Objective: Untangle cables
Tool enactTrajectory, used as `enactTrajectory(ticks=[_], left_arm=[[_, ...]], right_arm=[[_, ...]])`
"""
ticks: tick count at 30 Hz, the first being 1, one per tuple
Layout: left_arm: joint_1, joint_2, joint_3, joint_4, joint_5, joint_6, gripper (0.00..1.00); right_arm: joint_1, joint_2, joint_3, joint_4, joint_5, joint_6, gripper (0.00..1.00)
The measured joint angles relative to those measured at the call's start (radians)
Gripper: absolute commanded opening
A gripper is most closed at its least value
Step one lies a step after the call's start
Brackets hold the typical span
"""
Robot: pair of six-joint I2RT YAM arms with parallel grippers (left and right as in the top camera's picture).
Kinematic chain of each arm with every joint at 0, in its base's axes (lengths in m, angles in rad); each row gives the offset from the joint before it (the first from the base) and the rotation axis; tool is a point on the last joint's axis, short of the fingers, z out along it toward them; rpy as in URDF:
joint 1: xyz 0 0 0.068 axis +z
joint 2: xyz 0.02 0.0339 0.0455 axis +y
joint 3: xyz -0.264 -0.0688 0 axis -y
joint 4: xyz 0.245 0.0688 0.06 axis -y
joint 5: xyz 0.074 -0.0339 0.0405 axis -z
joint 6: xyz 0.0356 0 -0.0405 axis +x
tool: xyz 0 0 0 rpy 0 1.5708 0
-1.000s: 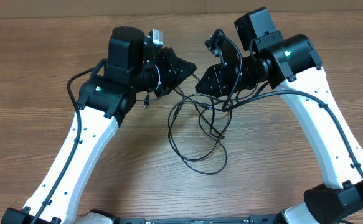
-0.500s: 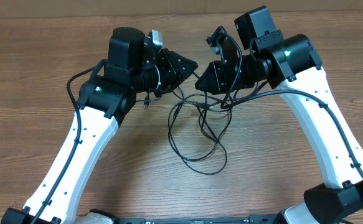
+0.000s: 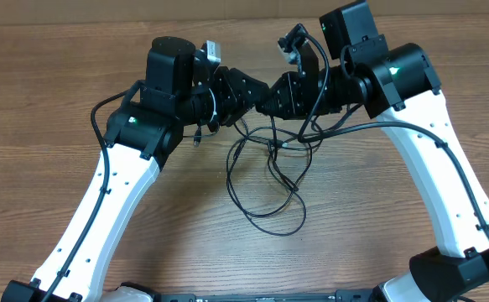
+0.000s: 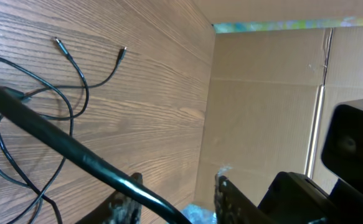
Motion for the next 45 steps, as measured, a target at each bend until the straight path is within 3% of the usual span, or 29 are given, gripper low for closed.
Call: enactTrajectory(ticks=[4, 8, 20, 45], left_arm=[[0.000, 0.000, 0.000, 0.000, 0.000, 0.000, 0.35], [0.000, 0.000, 0.000, 0.000, 0.003, 0.003, 0.22], [0.000, 0.000, 0.000, 0.000, 0.008, -0.016, 0.27], [0.000, 0.000, 0.000, 0.003, 0.008, -0.020, 0.18]], right_arm=[[0.000, 0.000, 0.000, -0.013, 0.038, 0.002, 0.04], [0.000, 0.000, 0.000, -0.017, 0.060, 0.002, 0.04], [0.000, 0.000, 0.000, -0.017, 0.064, 0.003, 0.04], [0.000, 0.000, 0.000, -0.025, 0.039, 0.002, 0.04]])
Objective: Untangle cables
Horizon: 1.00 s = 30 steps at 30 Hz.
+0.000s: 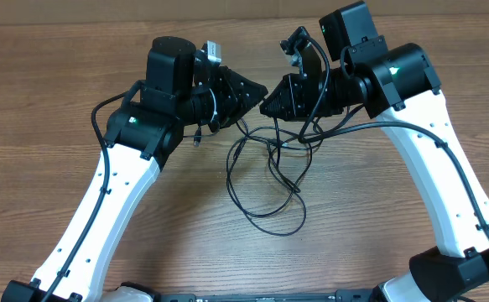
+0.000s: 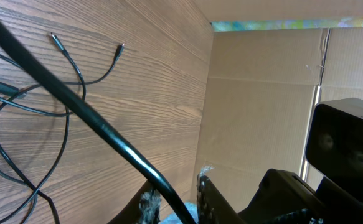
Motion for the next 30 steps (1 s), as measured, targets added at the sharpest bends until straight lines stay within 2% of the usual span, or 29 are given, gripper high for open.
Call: enactTrajectory(ticks=[2, 8, 13, 19, 23, 25, 26, 29, 30], left_arm=[[0.000, 0.000, 0.000, 0.000, 0.000, 0.000, 0.15], [0.000, 0.000, 0.000, 0.001, 0.003, -0.001, 0.13], [0.000, 0.000, 0.000, 0.006, 0.007, -0.023, 0.04], [0.000, 0.000, 0.000, 0.009, 0.011, -0.030, 0.04], [0.000, 0.000, 0.000, 0.006, 0.011, -0.030, 0.04], [0.000, 0.000, 0.000, 0.006, 0.011, -0.030, 0.04], [0.000, 0.000, 0.000, 0.008, 0.011, -0.030, 0.04], [0.006, 0.000, 0.000, 0.009, 0.011, -0.030, 0.04], [0.007, 0.000, 0.000, 0.009, 0.011, -0.031, 0.04]], right_arm=[[0.000, 0.000, 0.000, -0.002, 0.000, 0.001, 0.04], [0.000, 0.000, 0.000, -0.003, -0.002, 0.000, 0.04], [0.000, 0.000, 0.000, -0.004, 0.000, 0.000, 0.04], [0.000, 0.000, 0.000, -0.006, 0.000, 0.000, 0.05], [0.000, 0.000, 0.000, -0.003, 0.002, 0.002, 0.37], [-0.001, 0.000, 0.001, -0.003, 0.006, 0.009, 0.66], [-0.003, 0.000, 0.001, -0.004, 0.009, 0.005, 0.76], [-0.027, 0.000, 0.001, -0.022, 0.008, 0.001, 0.97], [-0.040, 0.000, 0.002, -0.027, 0.007, 0.001, 1.00]])
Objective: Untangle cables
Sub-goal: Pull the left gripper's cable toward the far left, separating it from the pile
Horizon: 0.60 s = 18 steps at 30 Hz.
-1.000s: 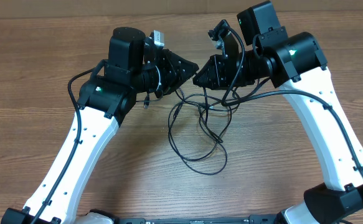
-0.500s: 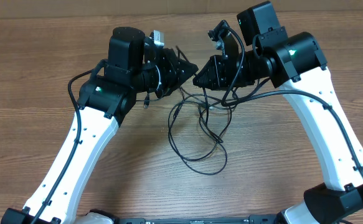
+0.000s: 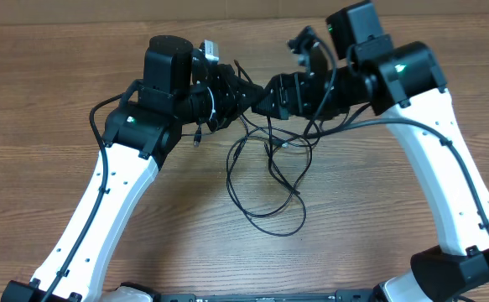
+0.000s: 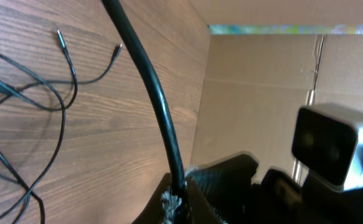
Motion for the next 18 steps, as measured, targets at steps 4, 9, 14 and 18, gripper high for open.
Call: enactTrajectory(ticks=[4, 9, 14, 18], left_arm=[[0.000, 0.000, 0.000, 0.035, 0.039, 0.000, 0.04], [0.000, 0.000, 0.004, 0.163, 0.129, -0.016, 0.04], [0.000, 0.000, 0.053, 0.259, 0.185, -0.048, 0.04], [0.000, 0.000, 0.133, 0.340, 0.192, -0.049, 0.04]], right_arm=[[-0.092, 0.000, 0.003, -0.016, -0.003, 0.002, 1.00], [-0.220, 0.000, 0.003, -0.024, 0.004, 0.003, 1.00], [-0.313, 0.000, 0.003, -0.024, 0.109, 0.002, 1.00], [-0.355, 0.000, 0.003, -0.024, 0.249, 0.003, 1.00]])
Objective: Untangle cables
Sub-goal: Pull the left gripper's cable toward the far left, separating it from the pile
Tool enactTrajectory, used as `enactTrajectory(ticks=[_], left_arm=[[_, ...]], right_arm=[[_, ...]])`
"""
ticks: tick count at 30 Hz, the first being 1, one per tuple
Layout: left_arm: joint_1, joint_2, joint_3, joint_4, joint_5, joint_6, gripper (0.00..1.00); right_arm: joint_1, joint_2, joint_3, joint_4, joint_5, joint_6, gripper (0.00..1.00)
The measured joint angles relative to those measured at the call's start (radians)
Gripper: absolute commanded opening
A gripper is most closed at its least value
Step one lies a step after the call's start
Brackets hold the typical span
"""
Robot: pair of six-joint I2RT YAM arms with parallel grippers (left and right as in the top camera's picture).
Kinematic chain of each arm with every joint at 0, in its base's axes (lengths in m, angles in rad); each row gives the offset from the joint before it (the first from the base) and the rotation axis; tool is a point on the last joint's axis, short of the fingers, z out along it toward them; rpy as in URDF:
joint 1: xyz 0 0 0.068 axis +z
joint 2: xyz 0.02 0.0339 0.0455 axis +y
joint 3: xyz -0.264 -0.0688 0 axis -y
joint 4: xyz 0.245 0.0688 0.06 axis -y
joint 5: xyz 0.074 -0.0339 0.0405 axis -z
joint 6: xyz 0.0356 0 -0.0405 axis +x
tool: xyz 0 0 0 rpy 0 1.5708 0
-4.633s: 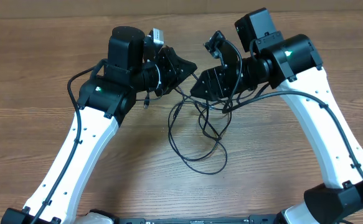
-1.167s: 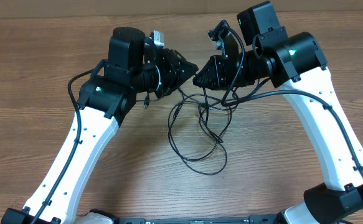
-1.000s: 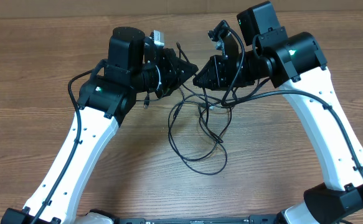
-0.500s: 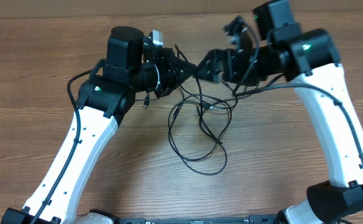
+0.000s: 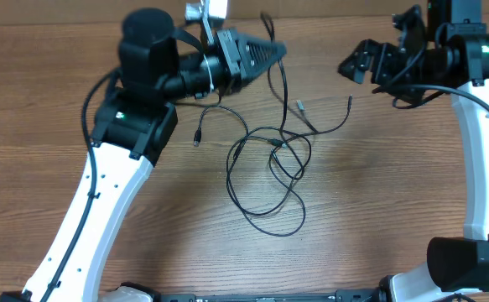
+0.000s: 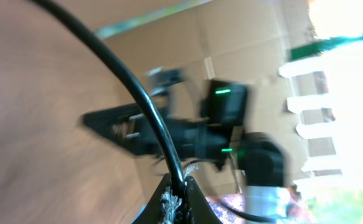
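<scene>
Thin black cables lie in a tangled loop (image 5: 269, 168) mid-table, and their plug ends (image 5: 349, 99) rest on the wood. One strand (image 5: 281, 80) rises from the tangle to my left gripper (image 5: 279, 49), which is shut on it above the far side of the table. In the left wrist view the thick-looking cable (image 6: 131, 87) runs down into the closed left gripper (image 6: 180, 182). My right gripper (image 5: 349, 60) hangs far to the right, away from the cables. Its jaws look spread, with nothing in them. It also shows blurred in the left wrist view (image 6: 106, 121).
The wooden table (image 5: 395, 210) carries only the cables. A cardboard wall (image 6: 243, 37) stands behind the table's far edge. Another plug end (image 5: 196, 137) lies near the left arm (image 5: 135, 117). The right arm's own wiring (image 5: 399, 92) hangs under its wrist.
My right gripper was touching the left one above the tangle and is now far to the right, empty. My left gripper, still shut on the strand, is now higher and farther back.
At first both grippers met over the tangle, the left open with a strand crossing in front of it. Then the strand lay between the narrowing left fingers. Then the left was shut on it. Now the arms are apart and the strand hangs lifted.
</scene>
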Motion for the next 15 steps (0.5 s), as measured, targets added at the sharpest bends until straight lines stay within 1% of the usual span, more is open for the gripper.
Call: enactTrajectory(ticks=[2, 9, 15], left_arm=[[0.000, 0.000, 0.048, 0.047, -0.001, 0.000, 0.04], [0.000, 0.000, 0.208, 0.214, -0.047, 0.000, 0.04], [0.000, 0.000, 0.253, 0.406, -0.135, -0.003, 0.04]], right_arm=[[-0.014, 0.000, 0.000, 0.000, 0.058, 0.000, 1.00], [-0.017, 0.000, 0.000, 0.000, 0.121, 0.000, 1.00], [-0.017, 0.000, 0.000, 0.000, 0.134, 0.000, 1.00]])
